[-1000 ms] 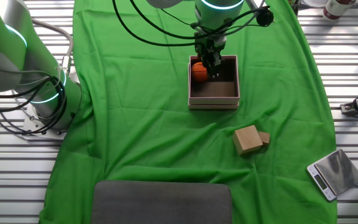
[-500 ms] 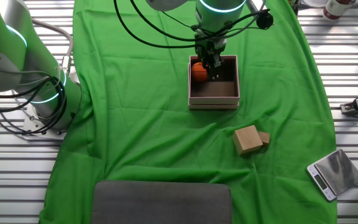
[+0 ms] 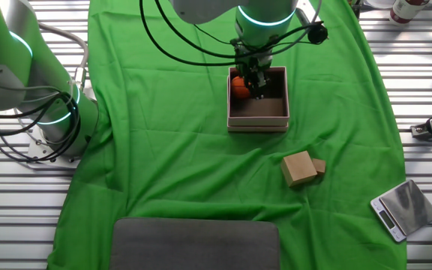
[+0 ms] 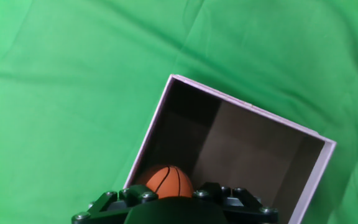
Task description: Take everything out of the gift box
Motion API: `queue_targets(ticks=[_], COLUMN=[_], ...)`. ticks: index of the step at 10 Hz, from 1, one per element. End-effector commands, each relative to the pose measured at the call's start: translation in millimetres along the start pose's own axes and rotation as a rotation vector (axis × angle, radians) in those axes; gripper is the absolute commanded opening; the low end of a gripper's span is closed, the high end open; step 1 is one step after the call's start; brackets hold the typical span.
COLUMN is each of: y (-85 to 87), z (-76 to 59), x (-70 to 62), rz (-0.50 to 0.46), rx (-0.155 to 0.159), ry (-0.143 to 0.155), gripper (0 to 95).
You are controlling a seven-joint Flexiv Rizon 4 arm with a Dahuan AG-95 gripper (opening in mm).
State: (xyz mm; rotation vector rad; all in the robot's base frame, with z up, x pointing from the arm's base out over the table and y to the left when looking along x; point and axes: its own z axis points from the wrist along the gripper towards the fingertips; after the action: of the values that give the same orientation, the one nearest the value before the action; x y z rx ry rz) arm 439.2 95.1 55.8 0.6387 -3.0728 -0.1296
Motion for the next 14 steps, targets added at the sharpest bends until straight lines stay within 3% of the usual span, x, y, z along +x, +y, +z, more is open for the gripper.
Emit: queue_targets(ticks=[1,9,14], y=[-2.2,-26.3,-42.2], z=[1.3,-12.8,-22.0], x=[0.7,-5.9,-10.9], rz=[-0.007,-0.045,-0.065], rx=[0.005,0.012,-0.009], ry=[0.002,0.012,0.014], gripper=[38.0,38.0,38.0])
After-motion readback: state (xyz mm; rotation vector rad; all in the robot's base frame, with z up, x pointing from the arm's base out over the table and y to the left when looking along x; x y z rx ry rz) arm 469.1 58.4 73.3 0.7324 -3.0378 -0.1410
